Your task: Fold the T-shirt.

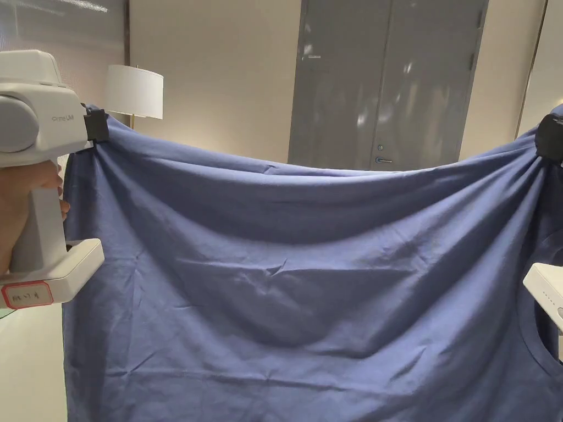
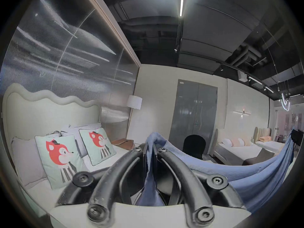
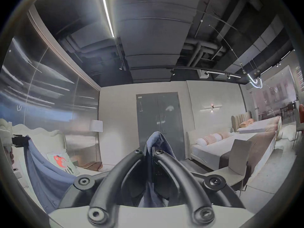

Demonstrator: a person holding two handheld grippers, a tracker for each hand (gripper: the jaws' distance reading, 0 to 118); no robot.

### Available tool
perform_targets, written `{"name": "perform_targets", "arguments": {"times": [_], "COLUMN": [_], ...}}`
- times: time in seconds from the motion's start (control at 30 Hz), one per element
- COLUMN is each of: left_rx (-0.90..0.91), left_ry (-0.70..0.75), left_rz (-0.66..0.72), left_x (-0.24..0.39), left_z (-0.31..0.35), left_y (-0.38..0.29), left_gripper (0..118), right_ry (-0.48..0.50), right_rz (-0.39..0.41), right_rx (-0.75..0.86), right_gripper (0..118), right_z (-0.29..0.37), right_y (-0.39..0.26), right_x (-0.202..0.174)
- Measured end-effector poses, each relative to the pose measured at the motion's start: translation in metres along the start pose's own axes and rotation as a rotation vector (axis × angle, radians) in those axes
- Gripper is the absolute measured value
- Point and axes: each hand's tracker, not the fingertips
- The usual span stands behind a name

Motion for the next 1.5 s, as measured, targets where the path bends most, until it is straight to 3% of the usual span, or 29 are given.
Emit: {"name": "perform_targets", "arguments": {"times": [0.4,0.73,1.13,1.5], "left_rx": [0.010,0.001,-0.084,-0.256], "left_ry": [0.008,-0.008,0.003,0.014], "left_rz": [0.037,0.053,0.040,0.044], "left_x": [0.032,0.057,0.046,-0.004], "left_z": [-0.136,-0.174,-0.128,-0.011], "left_y": [-0.031,-0.059,-0.098,-0.174], "left_gripper": [3,3,3,3], "right_ry": [-0.029,-0.068,-0.059,-0.040], "right_rz": [0.028,0.068,0.102,0.095], "right_rx": [0.000,-0.016,-0.091,-0.262], "right_gripper": [5,5,5,5], "right_z": [-0.132,-0.163,-0.105,0.047], "right_y": [-0.049,-0.075,-0.099,-0.152], "right_x": [0.003,0.009,0.012,0.017]}}
